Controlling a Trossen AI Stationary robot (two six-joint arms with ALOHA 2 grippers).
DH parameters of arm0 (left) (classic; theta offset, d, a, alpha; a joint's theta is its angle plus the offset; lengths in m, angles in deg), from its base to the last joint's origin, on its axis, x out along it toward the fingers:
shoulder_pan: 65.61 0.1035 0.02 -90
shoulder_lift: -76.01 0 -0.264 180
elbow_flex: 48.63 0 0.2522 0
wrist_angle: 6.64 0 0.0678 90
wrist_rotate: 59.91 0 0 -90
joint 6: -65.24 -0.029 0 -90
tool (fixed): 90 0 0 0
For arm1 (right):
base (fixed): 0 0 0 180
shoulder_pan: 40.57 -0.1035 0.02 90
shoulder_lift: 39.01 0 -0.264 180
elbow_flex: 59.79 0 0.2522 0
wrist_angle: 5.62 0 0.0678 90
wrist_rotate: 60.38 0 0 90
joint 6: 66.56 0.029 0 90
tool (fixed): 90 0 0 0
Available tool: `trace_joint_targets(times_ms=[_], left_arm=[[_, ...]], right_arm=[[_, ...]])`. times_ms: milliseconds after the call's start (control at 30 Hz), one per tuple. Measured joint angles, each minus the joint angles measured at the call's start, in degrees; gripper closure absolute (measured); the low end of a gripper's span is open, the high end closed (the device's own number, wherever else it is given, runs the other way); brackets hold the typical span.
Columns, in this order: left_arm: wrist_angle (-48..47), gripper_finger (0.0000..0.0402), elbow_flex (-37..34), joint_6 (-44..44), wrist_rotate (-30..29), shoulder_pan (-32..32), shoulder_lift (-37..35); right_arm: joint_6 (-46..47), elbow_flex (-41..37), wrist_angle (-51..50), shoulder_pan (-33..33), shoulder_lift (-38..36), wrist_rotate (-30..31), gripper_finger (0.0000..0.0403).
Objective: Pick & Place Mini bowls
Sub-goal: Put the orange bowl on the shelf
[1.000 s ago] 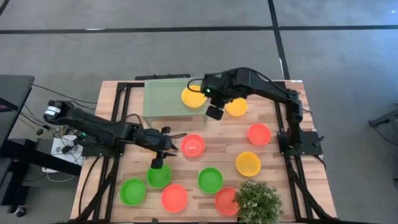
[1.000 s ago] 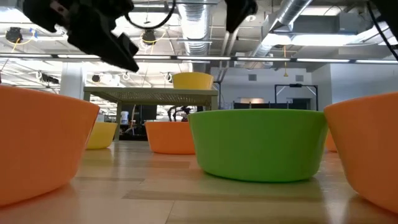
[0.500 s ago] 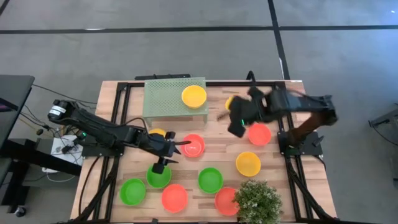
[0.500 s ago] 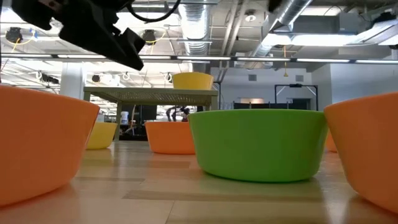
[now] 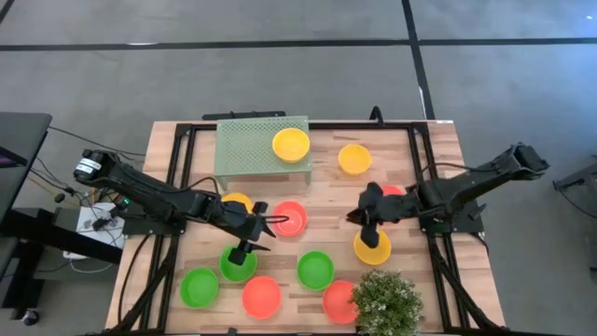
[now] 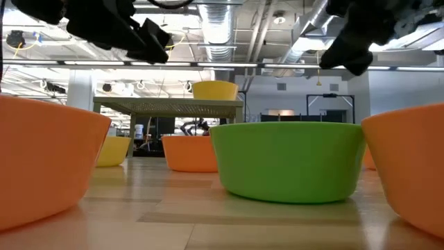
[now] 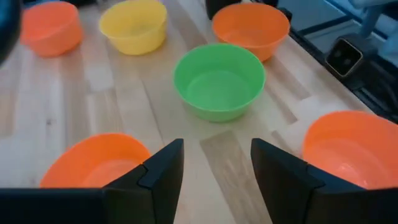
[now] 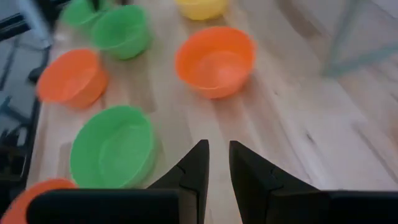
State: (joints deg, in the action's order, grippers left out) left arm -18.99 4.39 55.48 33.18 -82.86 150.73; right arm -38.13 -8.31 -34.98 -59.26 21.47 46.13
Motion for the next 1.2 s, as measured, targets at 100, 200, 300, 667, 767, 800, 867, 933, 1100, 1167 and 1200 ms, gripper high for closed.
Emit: trace_joint_targets(times_ms=[100, 200, 300, 667, 767, 800, 867, 933, 1100, 1167, 1200], left_arm=[[1.79, 0.0215, 0.01, 0.0, 0.14, 0.02, 3.51], [4.08, 0.0215, -0.03, -1.32, 0.13, 0.02, 6.71], [6.32, 0.0215, -0.03, -1.57, -0.16, 0.02, 8.93], [7.24, 0.0215, -0.03, -0.44, -5.2, 3.98, 15.05], [7.29, 0.0215, -0.03, -0.46, -5.22, 4.74, 17.25], [7.3, 0.0215, -0.03, -0.46, -5.28, 4.9, 17.81], [7.37, 0.0215, -0.03, -0.46, -6.2, 5.17, 18.53], [7.49, 0.0216, -0.03, -0.47, -7.71, 5.4, 18.97], [7.52, 0.0252, -0.03, -0.56, -7.97, 5.8, 19.15], [7.45, 0.0289, -0.03, -1.11, -7.75, 5.52, 18.66], [7.65, 0.031, -0.02, -1.54, -7.72, 5.33, 18.37]], right_arm=[[-6.43, -2.8, 6.57, -0.43, 0.14, -0.24, 0.0345], [-8.7, -2.41, 9.61, 0.24, 0.64, -2.21, 0.0345], [-8.9, -2.15, 11.43, 0.44, 0.61, -3.75, 0.0345], [-12.51, -2.15, 11.77, 0.43, 0.55, -4.66, 0.0345], [-12.51, -2.15, 11.77, 0.43, 0.58, -4.67, 0.0345], [-12.51, -2.15, 11.77, 0.43, 0.58, -4.66, 0.0345], [-12.48, -2.15, 11.77, 0.43, 0.58, -4.66, 0.0345], [-12.5, -2.15, 11.75, 0.43, 0.58, -4.66, 0.0345], [-12.48, -2.15, 11.75, 0.43, 0.58, -4.66, 0.0345], [-12.46, -2.15, 11.75, 0.43, 0.58, -4.66, 0.0345], [-12.46, -2.15, 11.77, 0.43, 0.58, -4.66, 0.0345]])
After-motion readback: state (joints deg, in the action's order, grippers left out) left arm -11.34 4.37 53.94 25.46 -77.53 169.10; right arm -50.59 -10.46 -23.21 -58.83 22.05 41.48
